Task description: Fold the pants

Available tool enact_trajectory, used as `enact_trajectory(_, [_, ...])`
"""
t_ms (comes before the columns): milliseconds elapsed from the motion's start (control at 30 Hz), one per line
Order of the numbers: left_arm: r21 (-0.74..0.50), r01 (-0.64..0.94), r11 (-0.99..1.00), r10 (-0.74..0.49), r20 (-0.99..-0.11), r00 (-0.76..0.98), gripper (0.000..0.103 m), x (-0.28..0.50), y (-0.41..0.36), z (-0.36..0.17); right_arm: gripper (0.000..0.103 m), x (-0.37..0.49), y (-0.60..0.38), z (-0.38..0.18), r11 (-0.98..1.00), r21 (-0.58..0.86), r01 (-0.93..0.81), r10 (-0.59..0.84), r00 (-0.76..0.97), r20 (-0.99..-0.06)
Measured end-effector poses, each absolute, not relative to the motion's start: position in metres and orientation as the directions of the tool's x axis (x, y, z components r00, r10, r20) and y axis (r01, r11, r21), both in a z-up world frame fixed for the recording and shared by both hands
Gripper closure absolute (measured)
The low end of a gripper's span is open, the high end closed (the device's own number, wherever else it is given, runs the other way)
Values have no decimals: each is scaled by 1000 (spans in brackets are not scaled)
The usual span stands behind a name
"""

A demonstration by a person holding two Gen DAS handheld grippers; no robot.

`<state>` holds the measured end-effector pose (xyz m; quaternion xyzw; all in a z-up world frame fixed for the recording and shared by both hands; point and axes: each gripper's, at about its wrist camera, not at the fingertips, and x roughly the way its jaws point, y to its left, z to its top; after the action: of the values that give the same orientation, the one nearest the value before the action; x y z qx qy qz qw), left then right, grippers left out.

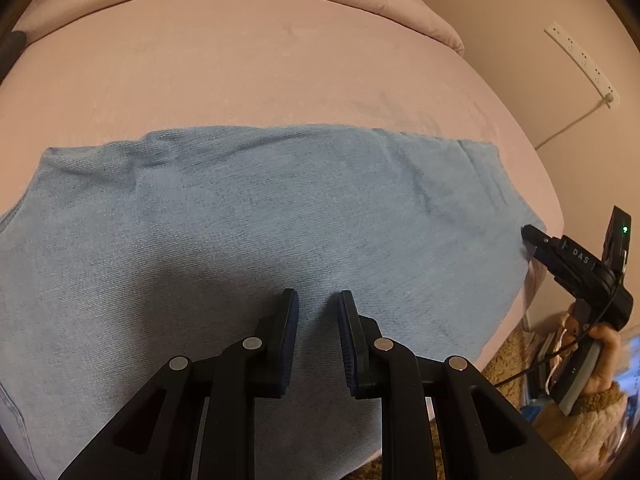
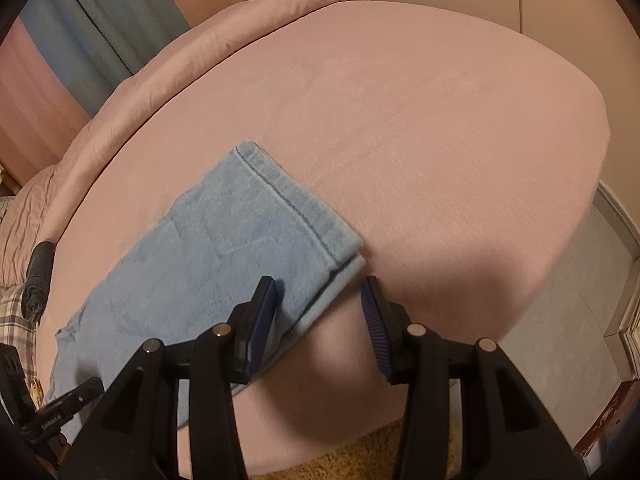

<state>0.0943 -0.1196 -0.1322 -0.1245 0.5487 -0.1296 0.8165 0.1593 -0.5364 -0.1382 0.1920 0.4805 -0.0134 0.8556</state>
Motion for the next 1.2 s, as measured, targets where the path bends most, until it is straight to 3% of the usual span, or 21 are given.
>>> enact_trajectory(100, [-361, 67, 930, -360, -859, 364, 83, 95, -117, -133, 62, 166, -538, -142, 918, 334, 212, 172, 547, -819])
enact_trajectory(200, [-393, 68, 917, -389, -845, 367, 77, 93, -113, -129, 82, 171, -539, -144, 911, 353, 215, 172, 579, -797])
enact_trajectory(233, [-427, 59, 902, -419, -834, 359, 72, 93, -111, -127, 88, 171, -539, -143, 902, 372, 219, 183, 587, -789])
enact_trajectory(300, [-498, 54, 866, -484, -806, 340, 38, 93, -106, -117, 88, 171, -536, -130, 898, 394, 199, 197, 617, -762])
enact_trajectory(367, [-535, 80, 841, -524, -768, 368, 27, 92, -103, -104, 88, 162, -524, -104, 901, 422, 98, 250, 679, -690])
enact_trajectory(433, [-574, 111, 811, -564, -719, 406, 27, 96, -102, -86, 88, 153, -505, -77, 901, 433, -20, 318, 710, -629])
enact_trajectory(567, [-704, 94, 704, -672, -617, 410, 27, 116, -99, -76, 88, 139, -454, -57, 864, 459, -207, 471, 651, -595])
enact_trajectory(833, [-736, 24, 677, -692, -625, 363, 27, 144, -104, -103, 88, 111, -362, -95, 790, 451, -415, 607, 429, -668])
enact_trajectory(867, [-725, 22, 689, -681, -636, 364, 44, 143, -103, -104, 88, 108, -356, -97, 783, 450, -429, 613, 410, -675])
enact_trajectory(900, [-696, 20, 718, -650, -660, 376, 77, 141, -102, -104, 88, 107, -350, -98, 777, 448, -443, 618, 395, -680])
enact_trajectory(933, [-648, 16, 761, -602, -697, 390, 92, 139, -100, -101, 88, 103, -345, -98, 776, 439, -454, 615, 385, -688])
enact_trajectory(967, [-630, 17, 777, -582, -707, 403, 98, 137, -98, -99, 88, 102, -340, -97, 785, 419, -457, 600, 392, -697])
enact_trajectory(1067, [-618, 30, 786, -566, -698, 439, 98, 123, -80, -82, 88, 103, -331, -88, 764, 427, -484, 623, 377, -686])
enact_trajectory(1200, [-480, 43, 876, -433, -743, 511, 98, 98, -58, -62, 88, 97, -305, -78, 689, 481, -542, 697, 313, -645])
